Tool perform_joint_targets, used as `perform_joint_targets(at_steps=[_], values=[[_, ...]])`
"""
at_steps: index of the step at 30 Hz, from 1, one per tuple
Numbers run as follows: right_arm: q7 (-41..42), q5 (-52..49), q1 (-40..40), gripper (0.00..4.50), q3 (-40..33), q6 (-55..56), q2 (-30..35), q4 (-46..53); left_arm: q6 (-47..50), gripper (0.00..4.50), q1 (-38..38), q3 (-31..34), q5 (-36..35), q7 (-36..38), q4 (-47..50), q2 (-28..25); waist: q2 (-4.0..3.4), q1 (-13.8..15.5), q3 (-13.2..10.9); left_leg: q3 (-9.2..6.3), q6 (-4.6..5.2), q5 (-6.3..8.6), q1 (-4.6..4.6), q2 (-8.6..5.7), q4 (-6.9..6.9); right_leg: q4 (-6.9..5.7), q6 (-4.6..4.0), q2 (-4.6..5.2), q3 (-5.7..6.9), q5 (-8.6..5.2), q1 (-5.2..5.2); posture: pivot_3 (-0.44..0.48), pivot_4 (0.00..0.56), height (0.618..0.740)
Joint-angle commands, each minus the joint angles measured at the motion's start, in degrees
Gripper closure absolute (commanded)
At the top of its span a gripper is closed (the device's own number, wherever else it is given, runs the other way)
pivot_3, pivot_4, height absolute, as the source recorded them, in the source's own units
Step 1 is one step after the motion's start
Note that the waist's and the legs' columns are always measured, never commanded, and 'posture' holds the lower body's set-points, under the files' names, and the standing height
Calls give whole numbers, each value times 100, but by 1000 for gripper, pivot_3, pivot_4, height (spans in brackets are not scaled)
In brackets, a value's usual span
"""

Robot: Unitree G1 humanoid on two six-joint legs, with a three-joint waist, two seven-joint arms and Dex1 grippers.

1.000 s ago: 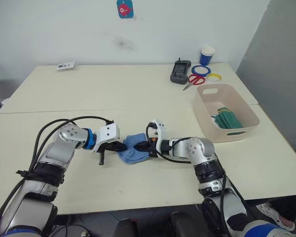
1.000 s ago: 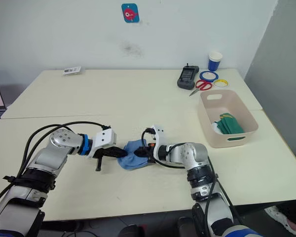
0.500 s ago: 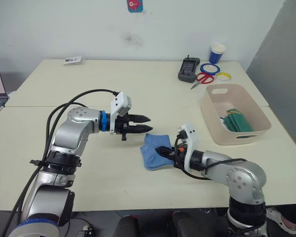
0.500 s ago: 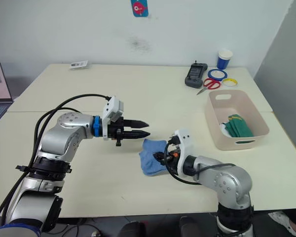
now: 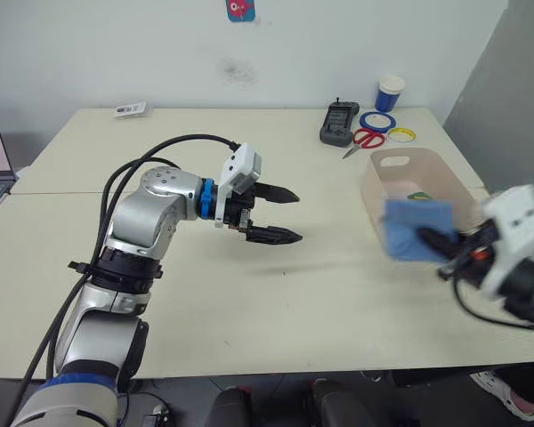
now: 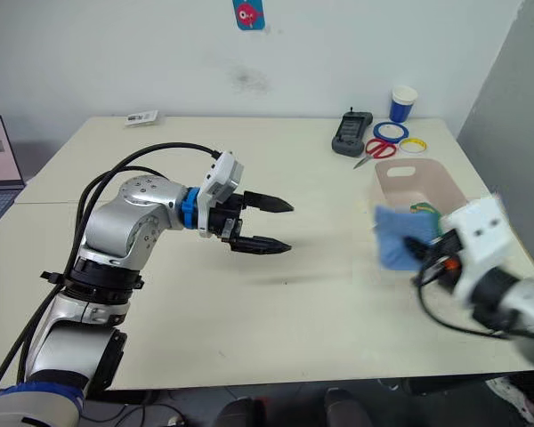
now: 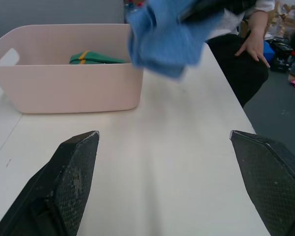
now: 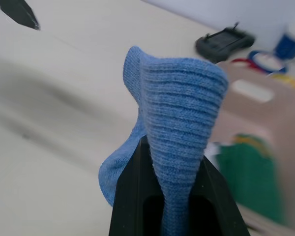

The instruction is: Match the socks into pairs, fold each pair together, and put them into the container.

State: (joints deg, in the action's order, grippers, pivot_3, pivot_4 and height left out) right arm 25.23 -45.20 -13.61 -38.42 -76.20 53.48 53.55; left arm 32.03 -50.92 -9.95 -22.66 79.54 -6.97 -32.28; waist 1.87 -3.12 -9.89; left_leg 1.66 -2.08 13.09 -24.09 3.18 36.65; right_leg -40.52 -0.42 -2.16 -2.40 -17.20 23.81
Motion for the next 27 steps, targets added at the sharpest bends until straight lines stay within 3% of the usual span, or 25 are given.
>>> perform_joint_targets(at_steps=[1,6,9,12,19,27], values=[[919,1209,422,4500,-41,1608,1286,-848,-6,65,-258,-93,-31,116,143,-14,8,7,-4,-2,1,0,14,3,-11,18,0,0,3,0,-16,0,150,732],[1410,3462,738,4500,1525,5301,2373,-3035,100,65,-275,-185,-92,115,255,108,13,-13,-7,5,1,1,27,19,-16,66,1,-6,-7,0,-50,0,150,732],[1423,4539,-2,4500,2806,7226,2497,-4495,278,65,-293,-203,-158,107,353,153,13,-11,-12,12,1,1,23,21,-12,71,1,-1,-12,0,-49,0,150,732],[1668,5270,-1117,4500,3845,8450,2143,-5842,360,65,-264,-203,-169,69,460,143,4,-20,-24,17,1,1,22,23,-7,67,1,0,-18,1,-45,0,150,732],[2122,6165,-2955,4500,4926,9870,1286,-7986,493,65,-40,-212,-231,-74,822,71,-29,-10,-45,14,-1,0,24,28,6,51,-2,-5,-16,2,-46,0,150,732],[2272,6744,-3518,4500,5398,10472,777,-8949,469,65,83,-227,-212,-203,946,19,-30,46,-45,13,-6,-3,22,33,18,48,-12,4,-17,8,-48,0,150,732]])
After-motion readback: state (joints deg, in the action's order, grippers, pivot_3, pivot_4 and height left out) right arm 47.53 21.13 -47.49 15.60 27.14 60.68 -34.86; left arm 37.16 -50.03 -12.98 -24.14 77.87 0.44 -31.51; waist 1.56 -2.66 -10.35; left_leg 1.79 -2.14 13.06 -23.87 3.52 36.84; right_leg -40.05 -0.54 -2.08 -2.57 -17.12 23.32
